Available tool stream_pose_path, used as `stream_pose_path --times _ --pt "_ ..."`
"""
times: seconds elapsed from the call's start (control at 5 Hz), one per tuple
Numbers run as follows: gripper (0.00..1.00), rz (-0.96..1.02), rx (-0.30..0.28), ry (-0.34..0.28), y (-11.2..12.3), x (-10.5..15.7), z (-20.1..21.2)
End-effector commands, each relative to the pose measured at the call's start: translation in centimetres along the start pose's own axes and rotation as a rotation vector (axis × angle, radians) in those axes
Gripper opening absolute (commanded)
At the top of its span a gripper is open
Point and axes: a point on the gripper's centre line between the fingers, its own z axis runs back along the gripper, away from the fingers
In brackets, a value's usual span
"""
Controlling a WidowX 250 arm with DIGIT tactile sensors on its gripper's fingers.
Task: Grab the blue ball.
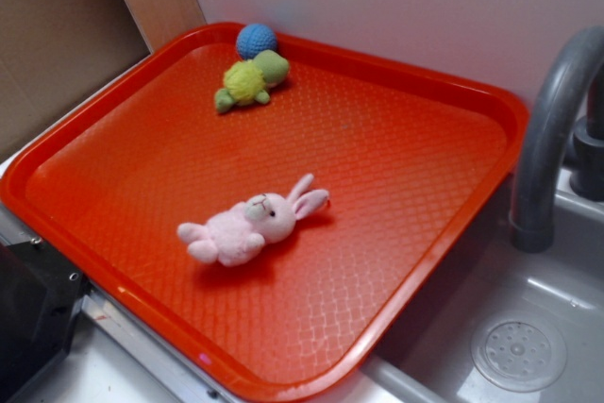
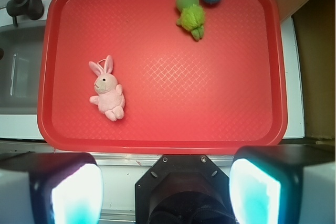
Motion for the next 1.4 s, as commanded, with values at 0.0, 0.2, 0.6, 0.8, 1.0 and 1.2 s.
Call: stream_pose_path --times 0.0,0.2,0.6,0.8,1.0,1.2 --pt "1.00 0.000 0.000 0.000 0.0 0.0 0.0" --pt "1.00 0.100 0.093 -0.109 2.2 4.7 -3.3" --pt "1.00 0.111 0.057 -0.203 6.6 12.3 -8.6" --pt "1.00 0.071 0.007 -0.154 7.1 15.0 -11.8" --pt "1.00 0.073 0.034 -0.130 8.9 15.9 -12.6" --pt "1.00 0.073 0.034 -0.130 8.9 15.9 -12.6"
